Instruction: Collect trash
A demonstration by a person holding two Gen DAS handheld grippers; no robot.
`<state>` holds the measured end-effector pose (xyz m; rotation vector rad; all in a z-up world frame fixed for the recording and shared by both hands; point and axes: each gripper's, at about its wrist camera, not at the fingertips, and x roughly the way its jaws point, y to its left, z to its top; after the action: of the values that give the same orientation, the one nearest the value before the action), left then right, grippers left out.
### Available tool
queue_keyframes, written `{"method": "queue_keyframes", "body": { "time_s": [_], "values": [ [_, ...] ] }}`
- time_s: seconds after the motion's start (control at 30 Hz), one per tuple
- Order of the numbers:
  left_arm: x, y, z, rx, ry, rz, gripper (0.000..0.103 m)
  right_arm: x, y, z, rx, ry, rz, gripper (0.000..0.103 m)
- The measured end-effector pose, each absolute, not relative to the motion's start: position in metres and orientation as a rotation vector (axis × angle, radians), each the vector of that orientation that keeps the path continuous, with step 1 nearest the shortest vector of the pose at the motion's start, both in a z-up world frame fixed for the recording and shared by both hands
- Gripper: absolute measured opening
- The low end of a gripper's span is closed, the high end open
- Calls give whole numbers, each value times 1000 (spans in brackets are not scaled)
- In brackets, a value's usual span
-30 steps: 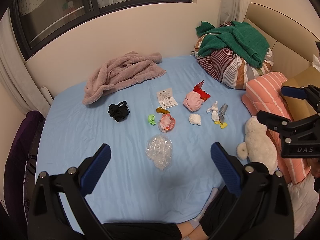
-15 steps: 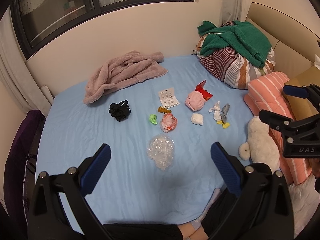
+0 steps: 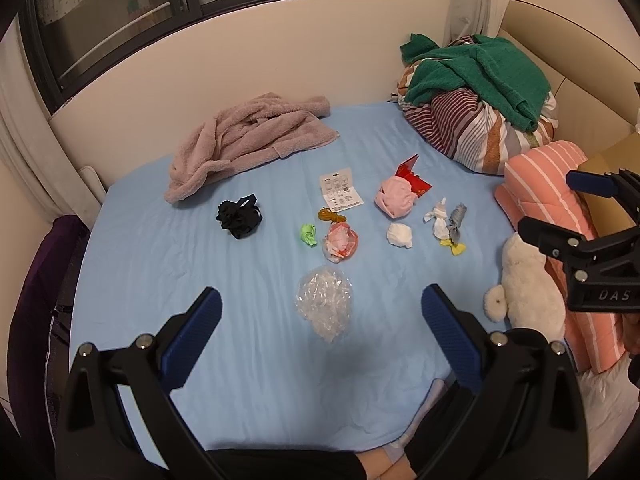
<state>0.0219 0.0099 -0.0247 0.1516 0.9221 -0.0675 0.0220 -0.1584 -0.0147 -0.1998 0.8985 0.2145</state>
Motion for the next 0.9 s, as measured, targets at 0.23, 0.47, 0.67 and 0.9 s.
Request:
{"method": "queue_keyframes", "body": {
  "time_s": [0.23, 0.47, 0.67, 0.9],
  "values": [
    [25, 9, -21, 153, 914, -63, 99, 20, -161, -11, -203, 885, 215, 97],
    [22, 8, -21, 153, 912, -61, 99, 17, -160, -11, -205, 880, 222, 97],
    [26, 11, -30, 149, 913, -42, 99, 26, -156, -25, -212, 884, 223, 97],
    [43, 16, -61, 136, 945, -40, 99, 51, -153, -57, -231, 882, 206, 95]
  ]
}}
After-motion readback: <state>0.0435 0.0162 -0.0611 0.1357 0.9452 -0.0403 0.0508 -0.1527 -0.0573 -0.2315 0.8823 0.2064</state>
